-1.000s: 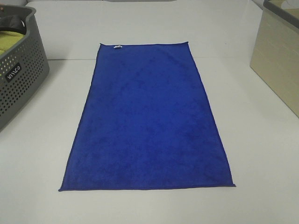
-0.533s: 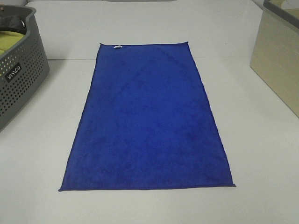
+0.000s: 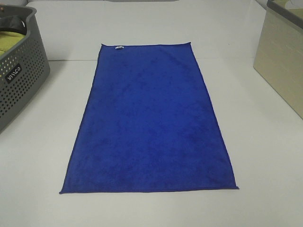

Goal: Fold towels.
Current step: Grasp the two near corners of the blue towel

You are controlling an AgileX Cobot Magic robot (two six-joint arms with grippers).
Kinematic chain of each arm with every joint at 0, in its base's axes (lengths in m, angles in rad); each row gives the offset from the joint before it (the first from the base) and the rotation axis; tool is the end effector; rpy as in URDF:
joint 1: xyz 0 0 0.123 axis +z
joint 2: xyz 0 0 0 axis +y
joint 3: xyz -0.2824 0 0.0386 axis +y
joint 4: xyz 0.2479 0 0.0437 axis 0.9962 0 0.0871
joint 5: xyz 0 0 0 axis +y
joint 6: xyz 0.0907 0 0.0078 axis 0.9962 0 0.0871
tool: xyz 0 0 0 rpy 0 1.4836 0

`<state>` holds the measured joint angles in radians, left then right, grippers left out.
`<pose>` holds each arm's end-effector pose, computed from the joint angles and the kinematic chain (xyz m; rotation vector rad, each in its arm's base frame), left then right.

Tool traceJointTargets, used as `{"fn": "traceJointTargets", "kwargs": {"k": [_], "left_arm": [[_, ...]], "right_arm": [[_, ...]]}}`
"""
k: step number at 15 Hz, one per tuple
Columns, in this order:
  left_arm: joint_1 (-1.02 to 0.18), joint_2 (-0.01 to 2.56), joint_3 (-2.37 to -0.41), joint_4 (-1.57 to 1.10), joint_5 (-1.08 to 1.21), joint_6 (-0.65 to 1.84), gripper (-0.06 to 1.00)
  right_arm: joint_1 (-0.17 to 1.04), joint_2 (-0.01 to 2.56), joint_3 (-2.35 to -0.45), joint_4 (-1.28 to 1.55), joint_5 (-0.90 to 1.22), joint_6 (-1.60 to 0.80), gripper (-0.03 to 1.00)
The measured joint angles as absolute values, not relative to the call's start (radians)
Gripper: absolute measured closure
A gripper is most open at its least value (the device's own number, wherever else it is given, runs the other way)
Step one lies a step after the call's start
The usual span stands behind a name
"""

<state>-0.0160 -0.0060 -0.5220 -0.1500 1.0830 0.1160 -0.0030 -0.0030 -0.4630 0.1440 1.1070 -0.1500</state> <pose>-0.0100 -0.0119 0.2821 0.1454 2.0263 -0.1162 -0.0037 0.0117 0.2639 -0.1632 2.1102 0.0839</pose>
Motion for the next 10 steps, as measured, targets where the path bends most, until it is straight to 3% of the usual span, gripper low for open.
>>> {"fn": "traceJointTargets", "kwargs": {"k": [10], "left_arm": [[-0.016,-0.006,-0.522,-0.15,1.083,0.116,0.27]], "right_arm": [[-0.003,-0.003,-0.463,0.144,1.107,-0.15,0.21]]}}
